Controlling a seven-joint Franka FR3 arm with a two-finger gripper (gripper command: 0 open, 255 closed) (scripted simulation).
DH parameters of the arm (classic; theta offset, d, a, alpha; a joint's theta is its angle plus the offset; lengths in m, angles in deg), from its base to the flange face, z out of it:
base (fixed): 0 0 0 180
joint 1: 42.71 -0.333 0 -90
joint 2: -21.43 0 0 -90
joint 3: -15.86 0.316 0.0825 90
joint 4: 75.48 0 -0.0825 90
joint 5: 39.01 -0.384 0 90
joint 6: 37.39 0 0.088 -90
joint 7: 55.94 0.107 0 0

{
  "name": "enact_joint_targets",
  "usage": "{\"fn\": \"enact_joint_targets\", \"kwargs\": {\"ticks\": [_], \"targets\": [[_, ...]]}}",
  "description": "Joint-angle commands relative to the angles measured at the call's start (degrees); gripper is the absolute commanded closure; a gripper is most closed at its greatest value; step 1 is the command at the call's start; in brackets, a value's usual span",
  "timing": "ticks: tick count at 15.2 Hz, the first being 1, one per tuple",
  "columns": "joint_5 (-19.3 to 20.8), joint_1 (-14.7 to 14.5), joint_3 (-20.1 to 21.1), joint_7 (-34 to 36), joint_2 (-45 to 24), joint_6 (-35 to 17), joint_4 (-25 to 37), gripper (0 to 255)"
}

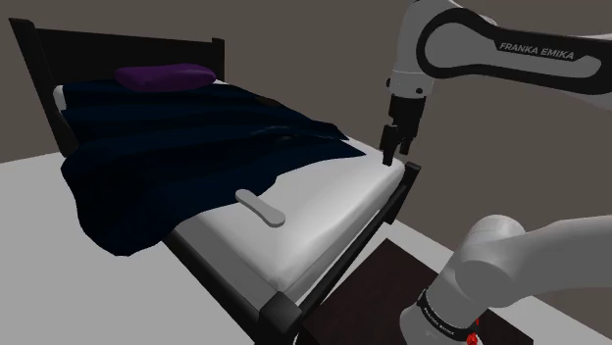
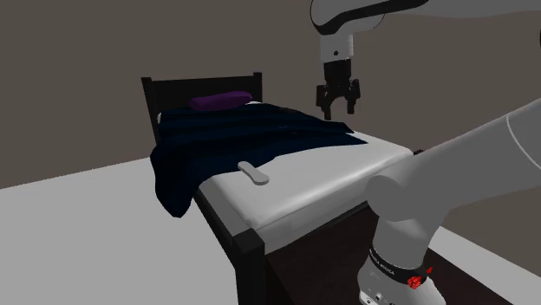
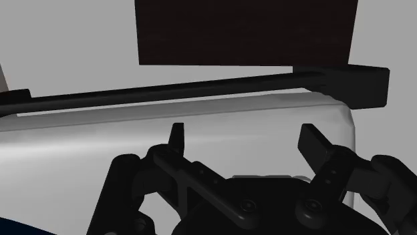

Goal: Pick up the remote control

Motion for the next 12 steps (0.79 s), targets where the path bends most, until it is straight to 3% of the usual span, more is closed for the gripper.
{"fn": "enact_joint_targets", "kwargs": {"ticks": [1,12], "targets": [[0.0,0.0,0.0,0.0,0.0,0.0,0.0,0],[-3.25,-2.38,3.37,4.35,-15.95,-20.87,-2.4,0]]}}
